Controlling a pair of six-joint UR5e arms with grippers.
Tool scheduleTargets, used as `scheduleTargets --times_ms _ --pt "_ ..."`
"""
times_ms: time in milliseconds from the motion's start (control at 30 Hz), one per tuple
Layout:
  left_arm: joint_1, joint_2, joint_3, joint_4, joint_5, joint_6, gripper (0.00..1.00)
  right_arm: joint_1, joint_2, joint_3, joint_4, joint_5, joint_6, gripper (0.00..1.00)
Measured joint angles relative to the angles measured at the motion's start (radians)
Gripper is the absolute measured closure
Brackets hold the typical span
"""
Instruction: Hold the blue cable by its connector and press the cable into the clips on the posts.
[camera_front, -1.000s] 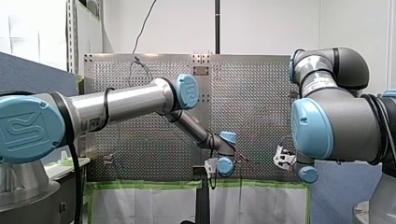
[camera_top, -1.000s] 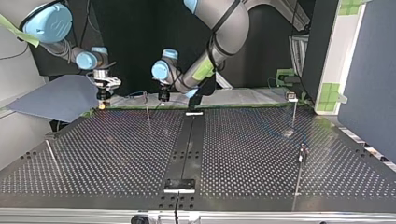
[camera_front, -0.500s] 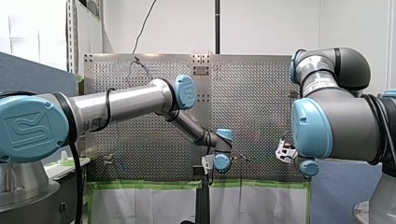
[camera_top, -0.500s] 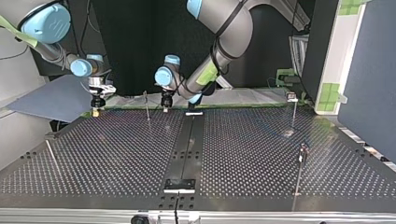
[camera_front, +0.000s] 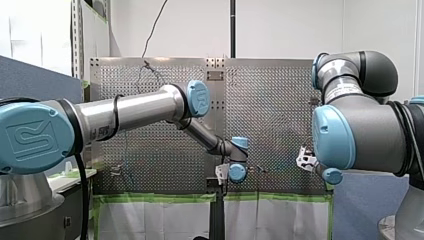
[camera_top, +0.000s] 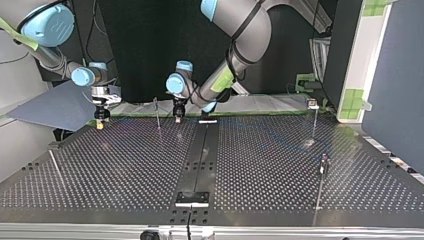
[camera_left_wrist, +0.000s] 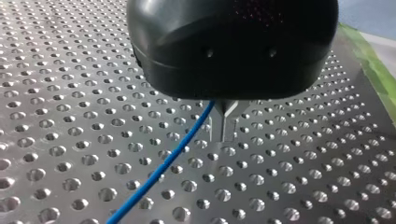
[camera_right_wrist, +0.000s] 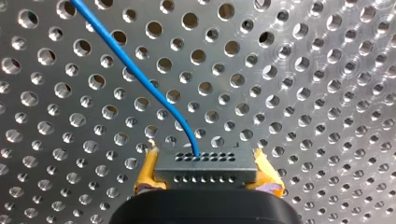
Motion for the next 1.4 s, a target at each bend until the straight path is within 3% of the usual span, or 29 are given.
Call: scheduleTargets --times_ms 300,333,367,400,467,500,533,767,1033,1200,1400 --pt "0.000 0.000 0.003 0.018 0.002 0.010 0.98 -0.003 0.001 -0.002 0.009 -0.001 -0.001 1.00" --pt "-0.001 0.001 -0.001 0.025 0.009 0.012 0.89 -0.003 0.001 -0.002 0.010 -0.001 -0.002 1.00" --pt "-0.001 0.001 -0.004 0.029 0.013 0.015 0.64 -0.003 0.001 -0.002 0.011 -0.001 -0.002 1.00" --pt "-0.002 0.001 -0.007 0.032 0.016 0.017 0.64 -0.003 0.001 -0.002 0.013 -0.001 -0.003 1.00" --pt "-0.005 0.001 -0.013 0.037 0.016 0.021 0.28 -0.002 0.001 -0.002 0.015 -0.001 -0.004 1.00" --pt "-0.006 0.001 -0.015 0.038 0.017 0.023 0.28 -0.002 0.002 -0.002 0.016 -0.001 -0.005 1.00" --pt "-0.008 0.001 -0.018 0.038 0.020 0.026 0.00 -0.002 0.002 -0.002 0.017 -0.001 -0.006 1.00" --pt "-0.015 0.002 -0.031 0.008 0.034 0.048 0.00 0.001 0.002 -0.002 0.024 -0.001 -0.009 1.00" --pt "-0.028 0.004 -0.044 -0.063 0.061 0.112 0.00 0.006 0.002 -0.002 0.032 -0.001 -0.012 1.00" --pt "-0.037 0.031 -0.081 -0.105 0.082 0.136 0.00 0.008 0.003 -0.002 0.039 -0.001 -0.014 1.00" --pt "-0.052 0.076 -0.126 -0.100 0.113 0.143 0.00 0.010 0.003 -0.002 0.041 -0.004 -0.015 1.00"
